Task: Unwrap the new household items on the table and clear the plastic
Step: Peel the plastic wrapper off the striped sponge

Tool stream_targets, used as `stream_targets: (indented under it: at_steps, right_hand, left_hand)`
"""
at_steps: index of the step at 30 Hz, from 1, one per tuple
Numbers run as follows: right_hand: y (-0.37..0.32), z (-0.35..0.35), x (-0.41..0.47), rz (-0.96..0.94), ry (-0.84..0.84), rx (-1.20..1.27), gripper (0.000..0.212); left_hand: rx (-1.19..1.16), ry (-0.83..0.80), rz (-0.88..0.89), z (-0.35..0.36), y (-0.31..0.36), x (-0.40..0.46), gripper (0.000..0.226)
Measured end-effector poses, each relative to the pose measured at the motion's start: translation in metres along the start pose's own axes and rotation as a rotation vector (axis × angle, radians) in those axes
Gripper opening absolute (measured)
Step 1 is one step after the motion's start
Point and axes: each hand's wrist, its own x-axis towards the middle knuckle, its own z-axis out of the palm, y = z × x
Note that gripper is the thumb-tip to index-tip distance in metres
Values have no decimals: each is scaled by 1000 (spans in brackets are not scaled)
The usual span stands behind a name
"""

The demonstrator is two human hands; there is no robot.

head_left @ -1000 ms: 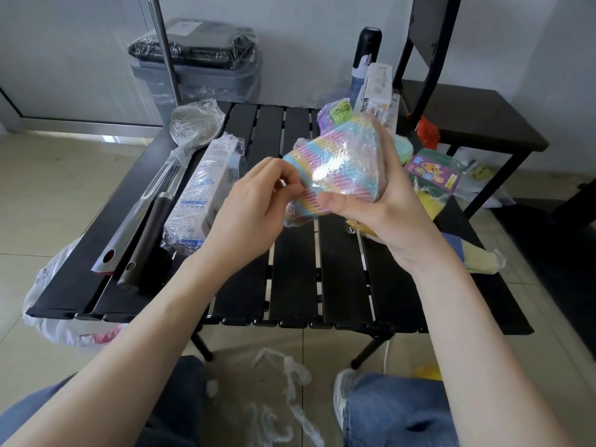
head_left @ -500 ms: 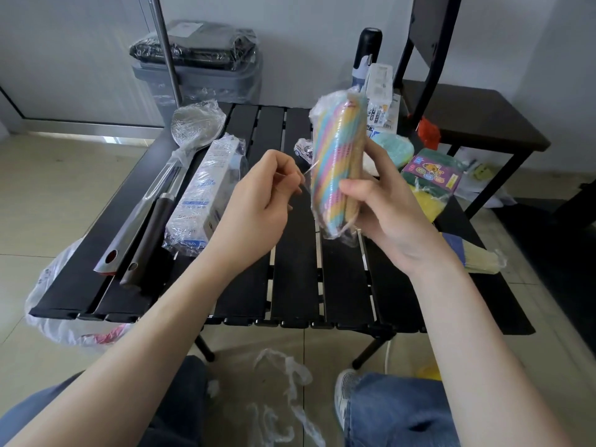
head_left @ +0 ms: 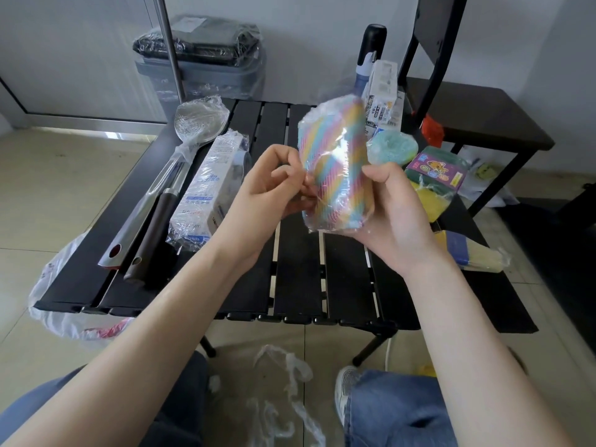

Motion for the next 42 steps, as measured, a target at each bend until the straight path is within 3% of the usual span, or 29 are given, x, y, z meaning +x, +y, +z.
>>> stream_targets:
  at_steps: [5,9,15,21,24,28,33,37,42]
  right_hand:
    - [0,2,1,-60,-9,-274,25]
    - [2,0,3,-55,44,-278,43]
    - [5,4,3,-24,42,-307,58]
    - [5,8,2,-6,51,-320,53]
    - [0,6,1,22,33,-257,51]
    - [0,2,-2,63,55,-112,30]
    - [-1,-5,-1,72,107,-66,40]
    - [1,-3,1,-21,264,-459,53]
    - [4,9,1,-192,345,-518,61]
  left_hand:
    - [182,77,6,11,6,-2,31]
    - [380,248,111,14,0,-4,19]
    - [809,462,323,3,-8,0,32]
    - [1028,459,420,-3,-8,9,50]
    - [896,516,258,-9,-3,13,49]
    - [434,455,2,-13,5,17,50]
    - [154,449,-100,-4,5,14,18]
    - [343,375,32,0,6,8,7]
    - [611,292,213,8,6,5,12]
